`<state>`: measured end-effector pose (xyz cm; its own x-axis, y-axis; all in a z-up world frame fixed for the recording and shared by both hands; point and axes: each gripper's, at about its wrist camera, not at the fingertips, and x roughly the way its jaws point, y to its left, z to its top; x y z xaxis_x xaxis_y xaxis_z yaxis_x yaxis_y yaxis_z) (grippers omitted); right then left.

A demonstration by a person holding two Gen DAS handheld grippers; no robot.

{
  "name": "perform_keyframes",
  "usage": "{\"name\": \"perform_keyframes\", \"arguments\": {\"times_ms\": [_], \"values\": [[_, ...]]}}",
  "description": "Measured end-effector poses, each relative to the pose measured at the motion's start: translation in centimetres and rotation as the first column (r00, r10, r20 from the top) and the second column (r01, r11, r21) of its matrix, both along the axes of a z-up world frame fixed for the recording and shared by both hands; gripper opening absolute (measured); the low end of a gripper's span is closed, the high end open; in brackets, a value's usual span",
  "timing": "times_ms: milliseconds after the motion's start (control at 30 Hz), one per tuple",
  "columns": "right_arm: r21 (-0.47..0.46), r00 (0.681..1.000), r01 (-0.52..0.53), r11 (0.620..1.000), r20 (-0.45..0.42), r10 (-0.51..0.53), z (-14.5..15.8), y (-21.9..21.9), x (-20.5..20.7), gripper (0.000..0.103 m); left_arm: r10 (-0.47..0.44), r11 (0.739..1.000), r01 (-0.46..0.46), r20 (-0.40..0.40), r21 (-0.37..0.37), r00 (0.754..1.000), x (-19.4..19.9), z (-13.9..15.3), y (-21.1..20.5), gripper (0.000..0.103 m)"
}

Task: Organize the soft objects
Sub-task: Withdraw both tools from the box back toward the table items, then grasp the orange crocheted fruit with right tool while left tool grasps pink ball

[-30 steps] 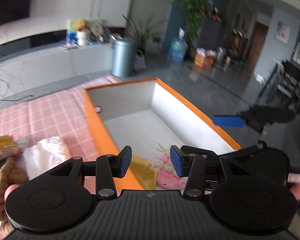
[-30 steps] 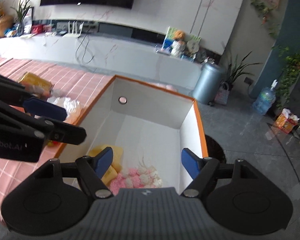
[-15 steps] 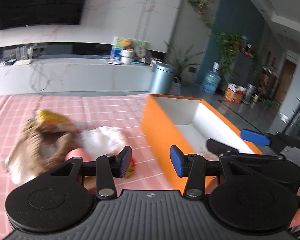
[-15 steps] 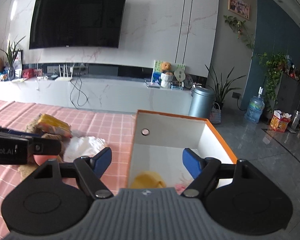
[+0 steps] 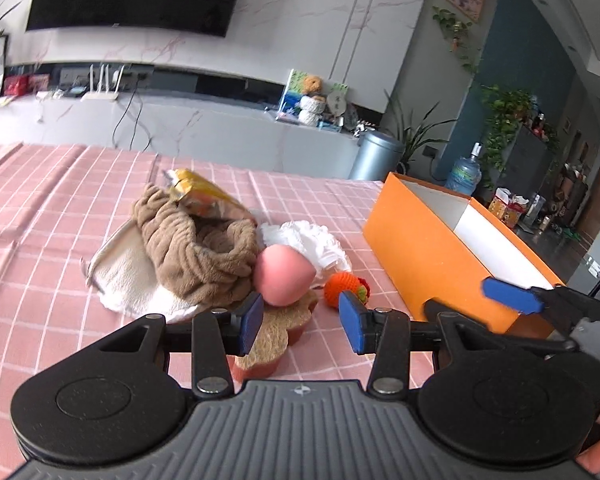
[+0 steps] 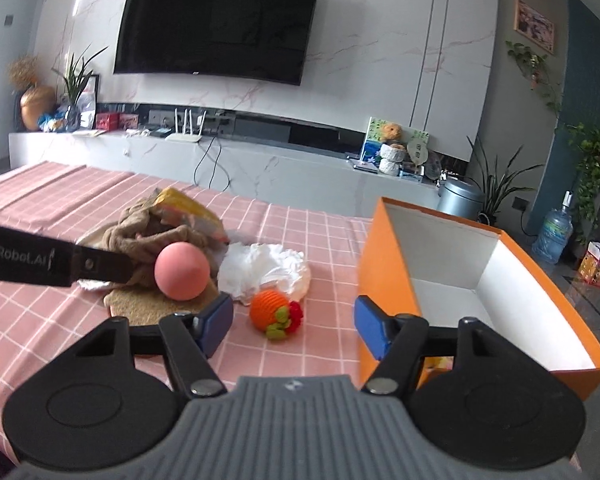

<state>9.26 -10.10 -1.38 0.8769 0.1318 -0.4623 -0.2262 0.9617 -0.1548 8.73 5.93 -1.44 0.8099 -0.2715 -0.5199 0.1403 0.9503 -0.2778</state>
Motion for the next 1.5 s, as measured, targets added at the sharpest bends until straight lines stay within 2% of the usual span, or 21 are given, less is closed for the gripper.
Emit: {"name": "perform_keyframes", "arguments": {"times_ms": [133,233,400,500,667,833,1000,1133,1233,1267,1500], "values": [[-0.010,0.999,-0.003,1.000,-0.036,0.002,-1.4,0.5,1.7,0.061,-0.029,0.998,0.026,0.057,0.059,0.998,0.3,-0.4,-0.8,0.051],[0.005,0.998,-0.007,1.000,-0.062,0.007,-2.4,0.7,3.2,0.061,-0.042,0.988,0.027,0.092,0.151,0.995,1.2,-1.3,-1.8,0.055],[-0.005,0.996,0.006,1.000,-0.086,-0.007,-3.9,1.0,5.6,0.061,-0.121,0.954,0.084,0.114,0.288,0.986,2.7,-2.3,-3.3,0.059],[0.003,0.995,0.012,1.000,-0.099,-0.012,-4.6,1.2,7.2,0.061,-0.125,0.936,0.079,0.114,0.342,0.986,3.7,-2.8,-3.6,0.059],[0.015,0.994,0.009,1.000,-0.114,-0.007,-5.7,1.5,9.3,0.061,-0.149,0.936,0.111,0.089,0.335,0.985,4.9,-3.2,-3.7,0.061],[0.029,0.993,0.005,1.000,-0.121,-0.002,-6.5,1.8,10.7,0.060,-0.142,0.922,0.105,0.074,0.372,0.987,5.7,-3.7,-4.0,0.066],[0.039,0.990,-0.009,0.999,-0.143,0.015,-7.3,2.1,12.0,0.054,-0.140,0.916,0.106,0.060,0.386,0.988,6.1,-3.8,-3.7,0.066],[0.038,0.988,-0.014,0.999,-0.152,0.020,-7.9,2.2,12.7,0.055,-0.133,0.909,0.104,0.047,0.404,0.990,6.7,-4.0,-3.4,0.066],[0.046,0.987,-0.014,0.999,-0.162,0.021,-8.2,2.2,12.9,0.055,-0.130,0.914,0.106,0.036,0.391,0.991,7.0,-4.3,-3.0,0.063],[0.050,0.985,-0.012,0.999,-0.169,0.021,-8.3,2.2,13.1,0.055,-0.131,0.916,0.107,0.036,0.387,0.991,7.0,-4.3,-3.0,0.059],[0.064,0.985,-0.014,0.998,-0.169,0.025,-8.2,2.0,12.9,0.052,-0.121,0.923,0.096,0.046,0.372,0.992,6.9,-4.3,-3.1,0.053]]}}
